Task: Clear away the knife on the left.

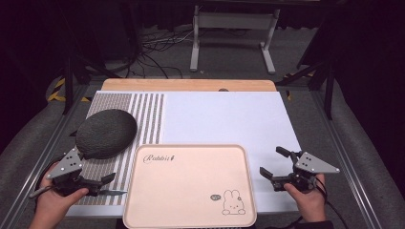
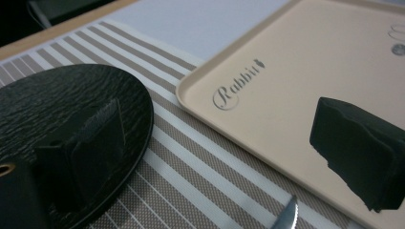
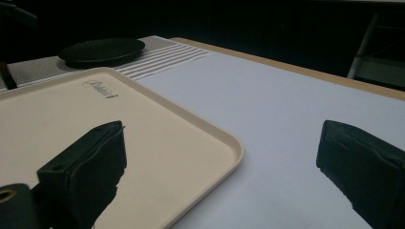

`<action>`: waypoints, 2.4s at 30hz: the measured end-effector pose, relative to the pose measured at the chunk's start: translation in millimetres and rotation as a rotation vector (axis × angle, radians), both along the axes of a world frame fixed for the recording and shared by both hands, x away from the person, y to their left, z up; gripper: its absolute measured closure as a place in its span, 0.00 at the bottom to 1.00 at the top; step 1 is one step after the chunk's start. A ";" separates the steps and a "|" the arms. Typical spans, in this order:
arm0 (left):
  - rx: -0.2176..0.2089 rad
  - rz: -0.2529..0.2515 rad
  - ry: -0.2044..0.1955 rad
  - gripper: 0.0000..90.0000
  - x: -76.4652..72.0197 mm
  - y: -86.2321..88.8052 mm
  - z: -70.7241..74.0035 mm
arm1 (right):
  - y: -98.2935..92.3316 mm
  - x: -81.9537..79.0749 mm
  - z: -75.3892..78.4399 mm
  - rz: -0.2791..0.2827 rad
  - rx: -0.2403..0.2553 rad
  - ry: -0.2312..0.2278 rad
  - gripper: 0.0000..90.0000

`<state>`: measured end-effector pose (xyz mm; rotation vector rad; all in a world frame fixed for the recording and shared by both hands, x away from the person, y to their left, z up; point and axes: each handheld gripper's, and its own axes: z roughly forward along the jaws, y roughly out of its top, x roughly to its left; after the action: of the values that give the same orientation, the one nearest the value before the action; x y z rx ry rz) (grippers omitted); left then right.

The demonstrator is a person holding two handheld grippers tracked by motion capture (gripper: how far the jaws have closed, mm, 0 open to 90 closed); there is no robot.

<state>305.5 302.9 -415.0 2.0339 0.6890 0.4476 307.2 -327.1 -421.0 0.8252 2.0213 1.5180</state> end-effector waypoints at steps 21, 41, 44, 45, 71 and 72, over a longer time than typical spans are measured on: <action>0.326 -0.131 0.158 0.10 2.8 3.1 23.7 | 1.9 3.2 -1.3 0.036 0.006 0.001 0.05; 0.546 -0.240 0.250 0.15 4.3 6.5 30.0 | 1.6 3.2 -2.5 0.044 0.012 0.001 0.06; 0.571 -0.247 0.250 0.16 4.0 6.3 29.9 | 1.5 3.0 -2.1 0.047 0.015 0.000 0.07; 0.585 -0.257 0.251 0.16 3.8 5.7 29.1 | 1.7 3.0 -2.3 0.047 0.013 -0.001 0.07; 0.879 -0.474 0.345 0.43 15.3 -12.8 1.9 | 3.0 3.3 -3.0 0.061 0.005 0.003 0.07; 0.894 -0.479 0.352 0.45 15.5 -13.7 0.8 | 3.2 3.2 -3.1 0.062 0.006 0.008 0.07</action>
<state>321.0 289.2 -414.2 3.0650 0.1566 0.1001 310.4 -323.9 -424.2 0.7780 2.0668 1.5575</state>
